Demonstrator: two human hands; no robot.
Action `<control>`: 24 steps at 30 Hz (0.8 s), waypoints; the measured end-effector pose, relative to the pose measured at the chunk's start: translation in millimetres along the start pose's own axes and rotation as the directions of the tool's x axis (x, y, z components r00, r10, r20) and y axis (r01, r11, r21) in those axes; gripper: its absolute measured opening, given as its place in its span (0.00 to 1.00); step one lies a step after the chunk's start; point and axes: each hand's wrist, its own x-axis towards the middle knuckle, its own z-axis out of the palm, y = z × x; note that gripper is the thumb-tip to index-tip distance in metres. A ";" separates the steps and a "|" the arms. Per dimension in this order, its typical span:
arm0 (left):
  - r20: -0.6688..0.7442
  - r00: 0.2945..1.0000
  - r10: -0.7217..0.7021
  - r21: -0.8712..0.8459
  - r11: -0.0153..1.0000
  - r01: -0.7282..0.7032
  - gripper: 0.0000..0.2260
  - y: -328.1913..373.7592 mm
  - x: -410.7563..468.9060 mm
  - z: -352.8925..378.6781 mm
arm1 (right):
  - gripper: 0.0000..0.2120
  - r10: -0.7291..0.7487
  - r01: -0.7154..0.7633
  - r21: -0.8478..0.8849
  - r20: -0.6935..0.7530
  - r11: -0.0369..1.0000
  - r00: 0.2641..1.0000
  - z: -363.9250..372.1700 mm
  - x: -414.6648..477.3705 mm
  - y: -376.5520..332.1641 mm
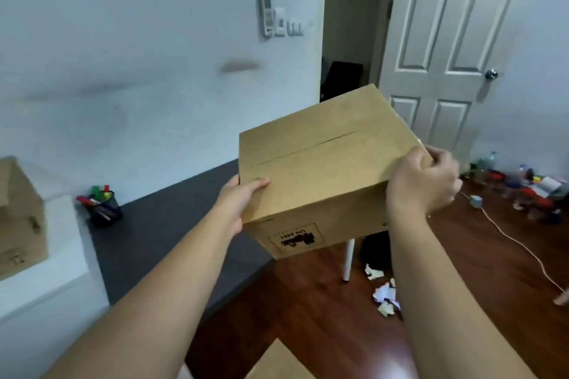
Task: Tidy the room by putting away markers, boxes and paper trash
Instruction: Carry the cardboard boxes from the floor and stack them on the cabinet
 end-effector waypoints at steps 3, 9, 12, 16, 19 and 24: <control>-0.136 0.986 0.096 0.036 0.995 -0.092 0.19 39.7 -20.3 -65.6 | 0.13 -0.096 0.076 0.108 0.186 0.991 0.978 26.0 -48.0 -36.2; -0.443 0.873 0.204 0.037 0.977 -0.210 0.19 84.1 -73.6 -224.2 | 0.20 -0.218 0.057 0.282 0.579 0.958 0.786 84.2 -178.1 -91.4; -0.568 0.803 0.183 0.033 0.979 -0.200 0.20 89.5 -96.5 -306.3 | 0.22 -0.246 -0.015 0.334 0.723 0.942 0.646 116.4 -253.6 -110.8; -0.662 0.721 0.207 0.111 0.978 -0.179 0.26 91.7 -116.7 -400.2 | 0.22 -0.205 -0.118 0.310 0.825 0.943 0.527 161.4 -345.5 -132.4; -0.734 0.633 0.245 0.188 0.969 -0.158 0.27 100.9 -121.6 -459.8 | 0.21 -0.194 -0.177 0.315 0.850 0.932 0.491 200.7 -400.1 -155.2; -0.810 0.498 0.309 0.313 0.946 -0.079 0.19 117.7 -123.8 -528.6 | 0.29 -0.206 -0.148 0.260 0.931 0.954 0.302 264.3 -473.9 -185.3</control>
